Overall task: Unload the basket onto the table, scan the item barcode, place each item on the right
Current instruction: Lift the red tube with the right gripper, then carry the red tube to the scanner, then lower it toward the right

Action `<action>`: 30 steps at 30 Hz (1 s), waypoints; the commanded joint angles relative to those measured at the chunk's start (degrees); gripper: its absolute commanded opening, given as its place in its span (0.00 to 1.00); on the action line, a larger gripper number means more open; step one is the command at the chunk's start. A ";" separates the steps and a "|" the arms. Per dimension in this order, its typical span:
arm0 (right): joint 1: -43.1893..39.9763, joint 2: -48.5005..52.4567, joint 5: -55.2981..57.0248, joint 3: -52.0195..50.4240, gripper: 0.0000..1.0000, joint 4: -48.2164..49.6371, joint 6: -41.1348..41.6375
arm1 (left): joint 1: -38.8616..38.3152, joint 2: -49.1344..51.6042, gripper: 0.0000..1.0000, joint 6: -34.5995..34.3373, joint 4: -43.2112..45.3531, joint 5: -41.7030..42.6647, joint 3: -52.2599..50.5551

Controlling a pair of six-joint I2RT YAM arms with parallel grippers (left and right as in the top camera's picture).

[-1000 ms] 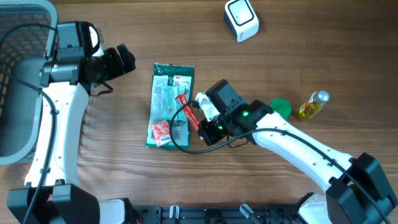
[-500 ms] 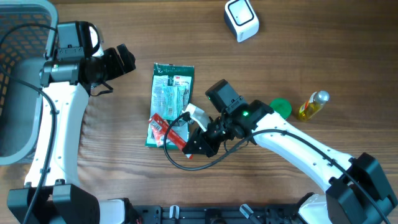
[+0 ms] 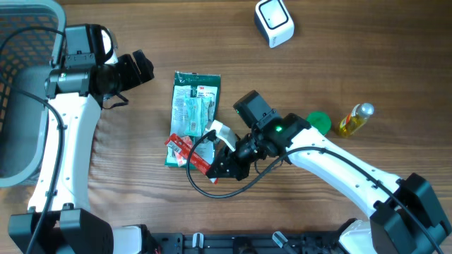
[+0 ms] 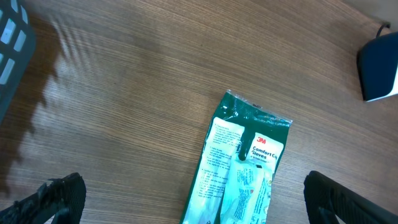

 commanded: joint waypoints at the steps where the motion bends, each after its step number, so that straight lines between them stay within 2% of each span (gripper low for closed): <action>1: -0.13 -0.70 7.17 0.96 0.04 -0.87 -1.18 | 0.22 -0.17 1.00 1.18 0.11 0.66 0.70; 8: -0.13 -0.70 34.56 1.16 0.04 -0.59 -0.68 | 0.22 -0.17 1.00 1.18 0.11 0.66 0.70; 10: -0.42 -0.70 36.20 2.89 0.04 -1.29 -0.72 | 0.22 -0.17 1.00 1.18 0.09 0.66 0.70; 15: -4.59 -0.70 39.69 17.35 0.04 -10.78 -1.40 | 0.22 -0.17 1.00 1.18 0.11 0.66 0.70; 19: -9.42 -0.63 45.11 28.41 0.04 -15.39 -6.80 | 0.22 -0.17 1.00 1.18 0.11 0.66 0.70; 24: -13.38 0.35 57.72 30.23 0.04 -7.91 -14.82 | 0.22 -0.17 1.00 1.18 0.11 0.68 0.70; 30: -15.87 6.84 71.49 30.23 0.04 2.49 -19.80 | 0.22 -0.17 1.00 1.18 0.11 0.68 0.70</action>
